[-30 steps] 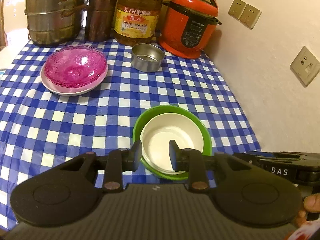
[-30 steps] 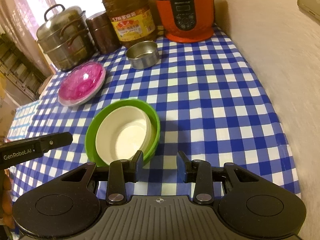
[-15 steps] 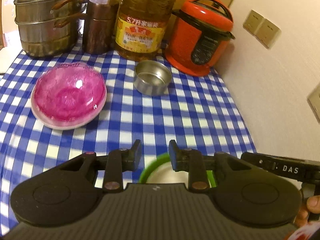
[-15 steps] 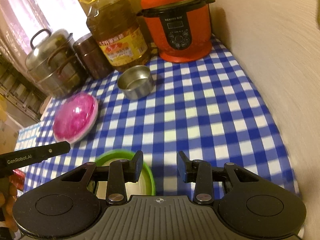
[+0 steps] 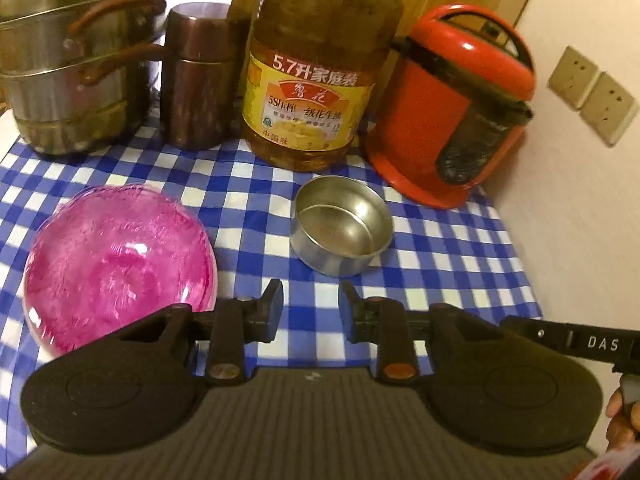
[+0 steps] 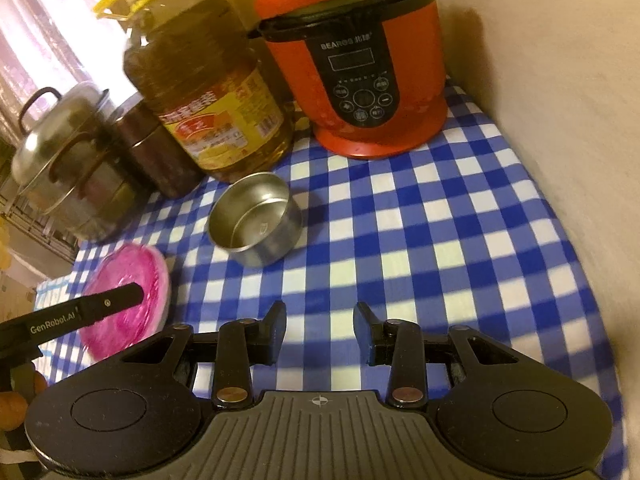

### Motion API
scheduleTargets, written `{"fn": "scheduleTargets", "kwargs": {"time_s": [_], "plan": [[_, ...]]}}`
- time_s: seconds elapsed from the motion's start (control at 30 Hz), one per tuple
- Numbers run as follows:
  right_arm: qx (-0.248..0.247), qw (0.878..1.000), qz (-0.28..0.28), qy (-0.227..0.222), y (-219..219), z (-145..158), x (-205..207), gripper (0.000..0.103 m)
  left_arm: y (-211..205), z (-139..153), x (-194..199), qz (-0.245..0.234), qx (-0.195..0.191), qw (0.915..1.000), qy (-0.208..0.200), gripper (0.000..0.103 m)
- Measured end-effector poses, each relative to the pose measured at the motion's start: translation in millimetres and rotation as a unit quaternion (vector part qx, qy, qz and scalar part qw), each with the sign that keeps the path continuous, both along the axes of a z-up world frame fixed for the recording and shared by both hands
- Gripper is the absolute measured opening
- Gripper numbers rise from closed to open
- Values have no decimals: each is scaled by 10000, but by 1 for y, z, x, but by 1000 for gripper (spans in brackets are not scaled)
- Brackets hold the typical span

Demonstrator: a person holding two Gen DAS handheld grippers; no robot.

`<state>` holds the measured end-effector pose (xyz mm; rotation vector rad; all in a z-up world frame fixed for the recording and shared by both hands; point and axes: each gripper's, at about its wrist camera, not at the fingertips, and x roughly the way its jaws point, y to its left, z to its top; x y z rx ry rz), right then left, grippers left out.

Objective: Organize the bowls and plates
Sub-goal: 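Move both tools to the small steel bowl near the oil bottle, then grip the steel bowl's rim with both tools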

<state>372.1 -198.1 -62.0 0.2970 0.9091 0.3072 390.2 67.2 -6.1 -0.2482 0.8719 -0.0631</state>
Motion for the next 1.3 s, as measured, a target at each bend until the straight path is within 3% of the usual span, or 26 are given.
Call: {"fn": "scheduleTargets", "kwargs": {"time_s": [0.1,0.37,0.67,1.07,1.3], "plan": [[47,10000,9,64,3,-11,25,38,0,-12,21,9,140,9999,60,31],[267,9995,-8,194,13,-39,80,38,9,-40,70,-26,-161,9997,202,31],[529,9985,80,124,26,-44,122,38,13,-56,112,31,-483,9985,241,31],[385,9988,210,225,50,-63,148,37,7,-75,136,45,-528,9978,407,30],[245,9992,216,242,55,-70,153,37,3,-82,141,15,-468,9975,529,22]]}}
